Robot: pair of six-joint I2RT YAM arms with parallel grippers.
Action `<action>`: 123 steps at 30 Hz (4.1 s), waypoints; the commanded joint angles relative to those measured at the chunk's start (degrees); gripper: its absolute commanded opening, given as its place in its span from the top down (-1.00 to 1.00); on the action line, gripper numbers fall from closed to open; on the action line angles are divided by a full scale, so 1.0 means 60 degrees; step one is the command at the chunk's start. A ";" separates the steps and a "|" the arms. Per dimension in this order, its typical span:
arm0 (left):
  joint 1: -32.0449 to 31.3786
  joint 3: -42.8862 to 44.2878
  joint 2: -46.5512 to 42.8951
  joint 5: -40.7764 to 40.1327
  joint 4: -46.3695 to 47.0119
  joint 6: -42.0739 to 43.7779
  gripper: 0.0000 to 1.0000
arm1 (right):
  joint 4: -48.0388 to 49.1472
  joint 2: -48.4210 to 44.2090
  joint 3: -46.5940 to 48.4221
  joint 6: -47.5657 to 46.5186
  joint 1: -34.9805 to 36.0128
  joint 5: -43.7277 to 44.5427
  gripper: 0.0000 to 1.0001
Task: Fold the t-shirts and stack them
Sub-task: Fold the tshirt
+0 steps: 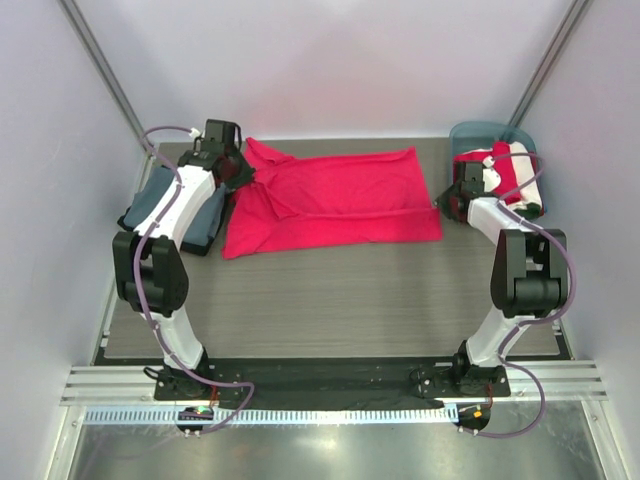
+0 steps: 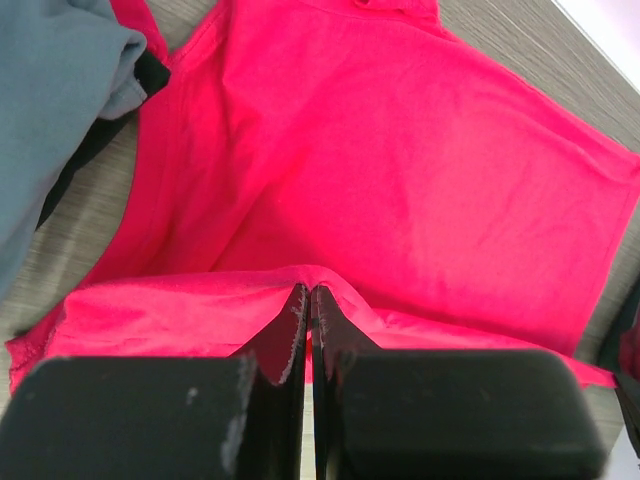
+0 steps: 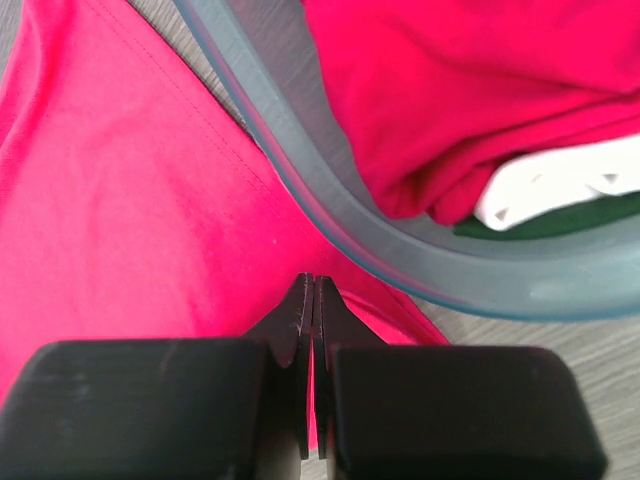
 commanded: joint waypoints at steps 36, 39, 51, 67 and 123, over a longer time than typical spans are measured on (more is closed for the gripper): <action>0.0314 0.3207 0.2696 -0.0320 -0.0546 0.0365 0.71 | -0.0462 0.1990 0.3068 -0.0033 0.0466 0.0281 0.34; 0.0329 0.3558 0.2872 -0.0276 -0.0546 0.0380 0.08 | -0.0477 0.1728 0.2996 -0.0062 0.0481 0.0398 -0.02; -0.0081 0.0844 0.0298 0.0310 0.0038 0.0191 -0.24 | 0.0985 -0.2325 -0.1614 0.0726 0.0730 0.1115 0.07; 0.0065 -0.4189 -0.3822 0.0105 0.1945 -0.0499 -0.27 | 0.3918 -0.1658 -0.3963 0.1505 0.0730 0.1291 -0.05; -0.0111 -0.9507 -0.4862 0.0090 0.5869 -0.1362 -0.18 | 0.1808 -0.5408 -0.6980 0.0201 -0.1321 0.0443 0.98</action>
